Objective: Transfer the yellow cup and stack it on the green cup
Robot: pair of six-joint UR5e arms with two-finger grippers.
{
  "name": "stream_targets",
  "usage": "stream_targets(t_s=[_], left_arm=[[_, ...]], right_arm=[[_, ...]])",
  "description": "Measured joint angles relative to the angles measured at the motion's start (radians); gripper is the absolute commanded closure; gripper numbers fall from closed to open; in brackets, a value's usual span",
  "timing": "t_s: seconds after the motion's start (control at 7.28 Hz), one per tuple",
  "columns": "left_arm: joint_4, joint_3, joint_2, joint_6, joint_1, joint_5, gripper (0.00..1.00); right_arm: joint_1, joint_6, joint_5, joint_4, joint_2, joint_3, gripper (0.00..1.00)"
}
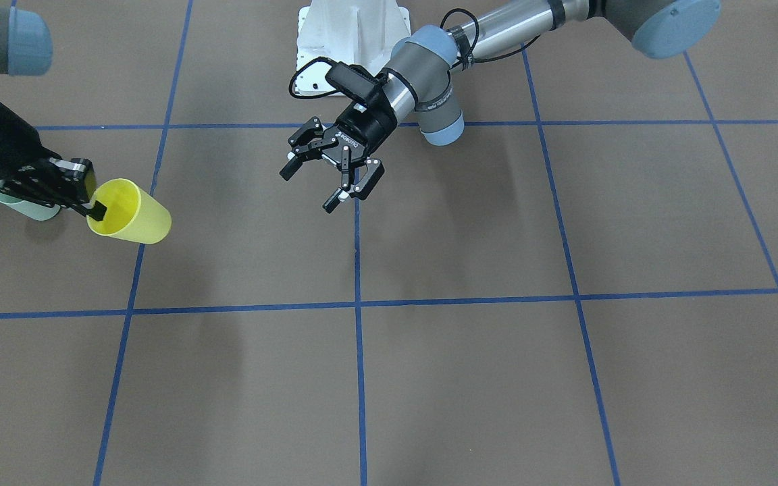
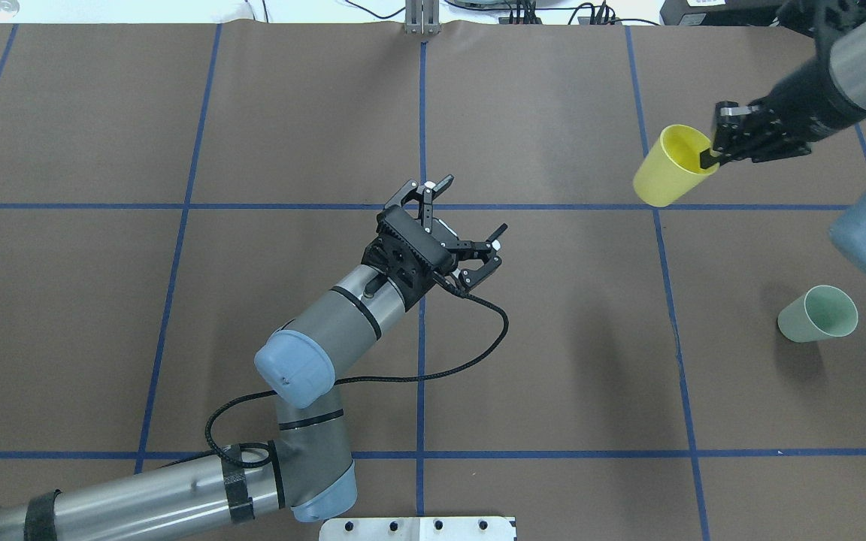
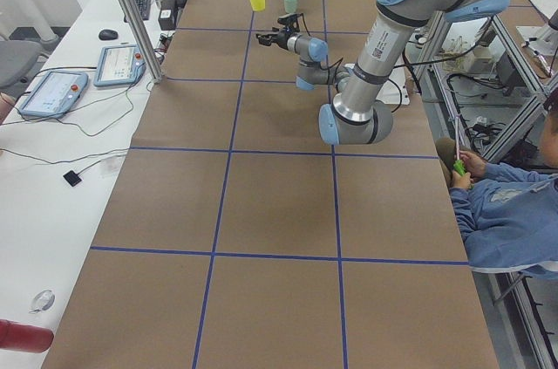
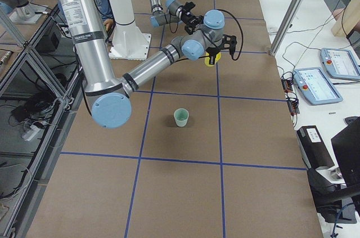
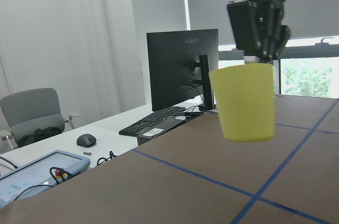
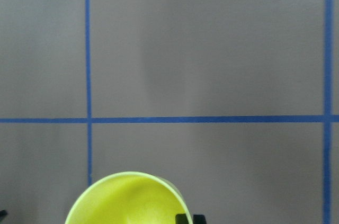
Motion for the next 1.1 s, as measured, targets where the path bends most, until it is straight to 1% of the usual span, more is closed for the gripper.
stream_targets(t_s=[0.14, 0.27, 0.41, 0.55, 0.69, 0.82, 1.1], left_arm=[[0.058, 0.006, 0.002, -0.004, -0.034, 0.037, 0.01], [0.157, 0.012, 0.009, -0.036, -0.081, 0.055, 0.01], [0.284, 0.016, 0.016, -0.101, -0.123, 0.057, 0.01], [0.410, 0.017, 0.021, -0.164, -0.157, 0.038, 0.01], [0.495, 0.017, 0.023, -0.199, -0.180, 0.014, 0.01], [0.534, 0.016, 0.024, -0.215, -0.191, 0.001, 0.01], [0.555, 0.014, 0.024, -0.222, -0.196, -0.008, 0.01]], right_arm=[[0.016, -0.001, -0.044, 0.001, -0.109, 0.069, 1.00], [0.034, -0.021, -0.064, 0.004, -0.217, 0.118, 1.00], [0.050, -0.072, -0.073, 0.009, -0.315, 0.149, 1.00], [0.060, -0.136, -0.084, 0.019, -0.398, 0.161, 1.00], [0.063, -0.178, -0.095, 0.031, -0.447, 0.158, 1.00], [0.063, -0.198, -0.099, 0.038, -0.467, 0.141, 1.00], [0.062, -0.202, -0.094, 0.103, -0.474, 0.066, 1.00]])
